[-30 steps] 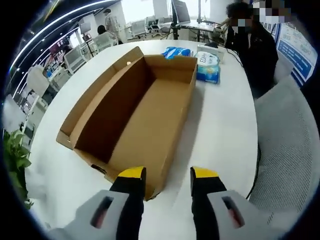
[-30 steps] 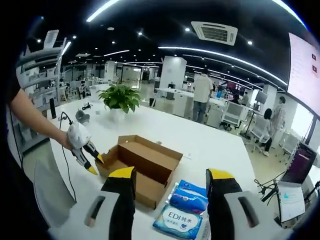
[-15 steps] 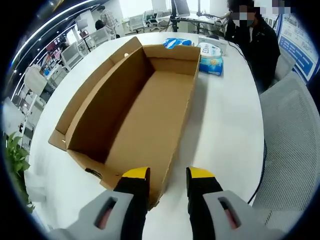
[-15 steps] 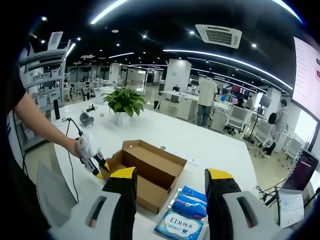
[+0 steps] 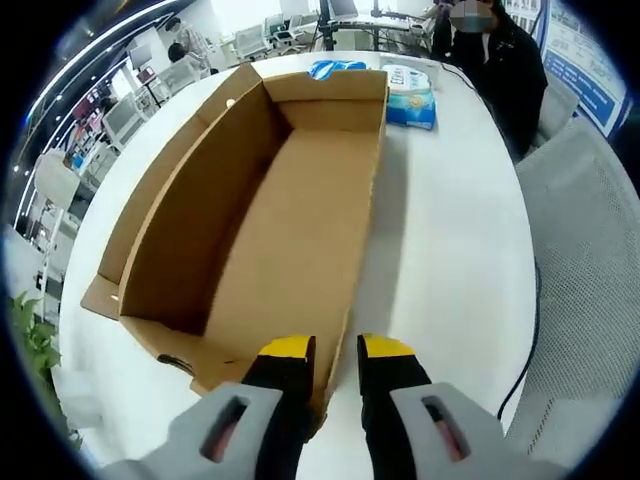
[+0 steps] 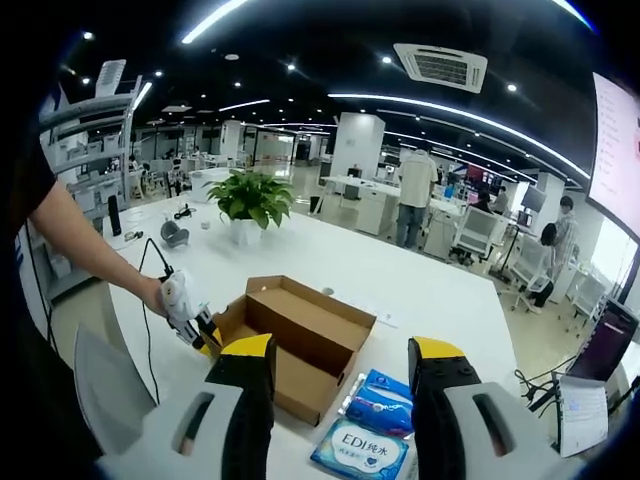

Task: Operate the shoe box by opening the lid, removing the specified soft item, and placing it in the target area until the item is outside and the box remains undamaged.

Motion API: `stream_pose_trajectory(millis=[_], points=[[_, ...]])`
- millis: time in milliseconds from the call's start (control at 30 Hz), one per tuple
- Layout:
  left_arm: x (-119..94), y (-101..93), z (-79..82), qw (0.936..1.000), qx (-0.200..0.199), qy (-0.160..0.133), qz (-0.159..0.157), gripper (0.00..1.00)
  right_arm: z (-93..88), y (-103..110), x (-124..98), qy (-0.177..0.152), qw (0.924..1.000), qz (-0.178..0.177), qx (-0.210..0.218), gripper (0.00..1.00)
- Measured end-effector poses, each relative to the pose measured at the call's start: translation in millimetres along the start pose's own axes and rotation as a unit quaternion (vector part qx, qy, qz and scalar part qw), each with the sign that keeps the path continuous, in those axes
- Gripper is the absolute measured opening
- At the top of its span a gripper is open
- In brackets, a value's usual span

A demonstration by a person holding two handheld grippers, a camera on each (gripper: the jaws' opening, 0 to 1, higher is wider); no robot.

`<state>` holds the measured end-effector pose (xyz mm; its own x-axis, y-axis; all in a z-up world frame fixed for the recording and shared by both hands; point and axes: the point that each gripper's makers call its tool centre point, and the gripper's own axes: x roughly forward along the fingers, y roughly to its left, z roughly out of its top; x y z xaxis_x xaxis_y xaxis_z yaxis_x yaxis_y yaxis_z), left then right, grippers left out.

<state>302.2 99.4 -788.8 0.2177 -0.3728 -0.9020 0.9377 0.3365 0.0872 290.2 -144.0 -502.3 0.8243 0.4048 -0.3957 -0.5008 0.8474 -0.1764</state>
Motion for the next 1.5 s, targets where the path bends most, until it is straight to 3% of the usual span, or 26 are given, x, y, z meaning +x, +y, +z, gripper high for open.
stream_pose_trajectory(millis=[167,233,467,533,567,633,800,1067,1267,1400,1500], points=[[4.6,-0.1,-0.3,0.9999,-0.013,-0.004,0.004,0.19,0.7,1.3,4.9,0.003,1.0,0.003,0.003,0.52],[4.6,1.4,-1.2,0.9999,-0.003,0.002,0.016,0.17,1.2,1.8,6.4,0.004,1.0,0.003,0.001,0.51],[3.3,1.1,-1.5,1.0,-0.005,0.001,0.007,0.11,5.3,-2.3,13.0,0.015,0.9998,-0.001,-0.016,0.49],[3.8,-3.2,-3.9,0.9999,0.002,0.007,-0.011,0.08,14.5,-8.3,14.4,0.005,0.9999,-0.012,-0.005,0.5],[3.7,-0.9,-3.1,1.0,0.004,0.002,-0.005,0.08,19.4,-10.5,15.4,-0.003,0.9994,-0.021,0.027,0.53],[3.8,-1.6,-3.6,0.9999,0.007,0.004,-0.01,0.07,24.9,-8.3,20.3,-0.003,0.9987,-0.003,0.05,0.58],[4.3,-4.0,-6.7,0.9991,0.04,0.008,-0.013,0.05,37.6,-18.2,30.5,-0.001,0.9989,-0.01,0.046,0.56],[4.5,-3.5,-8.5,0.999,0.043,0.013,-0.009,0.05,64.3,-18.6,37.2,-0.018,0.9982,-0.012,0.055,0.57],[3.4,-4.1,-8.7,0.9985,0.053,0.01,-0.009,0.03,59.7,-20.6,49.9,0.006,0.9991,-0.015,0.04,0.5],[3.1,-4.2,-9.0,0.999,0.041,0.014,-0.013,0.04,63.0,-30.8,62.0,0.022,0.9997,-0.011,-0.001,0.46],[3.3,-5.3,-9.6,0.9984,0.05,0.016,-0.019,0.03,69.1,-33.3,66.6,0.016,0.9995,-0.003,0.027,0.46]])
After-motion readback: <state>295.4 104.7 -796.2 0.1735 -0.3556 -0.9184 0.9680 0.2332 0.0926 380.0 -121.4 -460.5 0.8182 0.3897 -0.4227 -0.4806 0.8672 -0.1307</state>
